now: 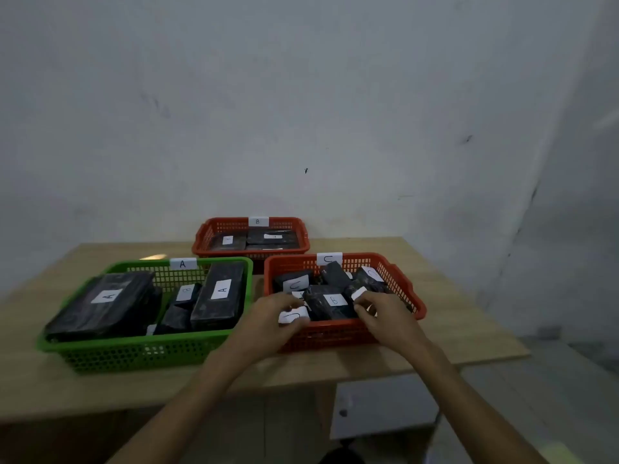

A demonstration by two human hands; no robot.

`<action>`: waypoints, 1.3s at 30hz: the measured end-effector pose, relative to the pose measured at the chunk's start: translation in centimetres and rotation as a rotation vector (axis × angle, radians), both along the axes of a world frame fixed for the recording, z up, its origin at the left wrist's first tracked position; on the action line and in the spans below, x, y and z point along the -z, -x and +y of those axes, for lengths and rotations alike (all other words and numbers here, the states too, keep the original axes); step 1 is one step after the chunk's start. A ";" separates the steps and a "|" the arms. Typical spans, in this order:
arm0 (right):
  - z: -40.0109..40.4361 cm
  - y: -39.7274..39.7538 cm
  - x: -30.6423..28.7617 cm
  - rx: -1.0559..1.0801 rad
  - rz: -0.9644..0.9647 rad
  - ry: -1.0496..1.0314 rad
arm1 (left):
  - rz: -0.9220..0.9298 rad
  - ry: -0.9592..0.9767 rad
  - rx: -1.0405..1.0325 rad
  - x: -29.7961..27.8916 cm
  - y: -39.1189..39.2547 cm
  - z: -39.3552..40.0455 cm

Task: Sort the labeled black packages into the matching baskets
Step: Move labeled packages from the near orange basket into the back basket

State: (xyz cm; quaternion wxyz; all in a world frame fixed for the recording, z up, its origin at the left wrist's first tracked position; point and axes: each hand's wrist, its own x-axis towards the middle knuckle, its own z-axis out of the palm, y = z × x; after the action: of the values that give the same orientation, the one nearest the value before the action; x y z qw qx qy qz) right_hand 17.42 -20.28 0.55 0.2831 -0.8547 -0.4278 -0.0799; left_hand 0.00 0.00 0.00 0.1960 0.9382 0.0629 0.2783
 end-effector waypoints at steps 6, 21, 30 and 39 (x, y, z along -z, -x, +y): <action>1.3 -0.3 0.4 0.056 -0.015 -0.056 | -0.046 0.081 -0.095 -0.1 -5.2 -0.8; 2.6 -0.4 1.9 0.115 0.002 -0.212 | 0.323 0.476 -0.294 -2.6 -10.9 0.5; 4.7 1.0 -1.4 -0.013 0.377 -0.279 | -0.038 0.616 -0.142 -6.0 -5.9 3.0; 9.0 3.1 -2.3 -0.272 0.798 -0.416 | -0.169 0.796 -0.104 -5.9 -1.8 6.9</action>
State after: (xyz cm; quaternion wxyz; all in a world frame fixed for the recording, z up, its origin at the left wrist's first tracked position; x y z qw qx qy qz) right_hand 14.31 -11.24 2.82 0.5984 -0.6801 -0.3685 0.2088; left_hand 1.84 6.87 5.92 0.5341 0.7583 0.1965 0.3179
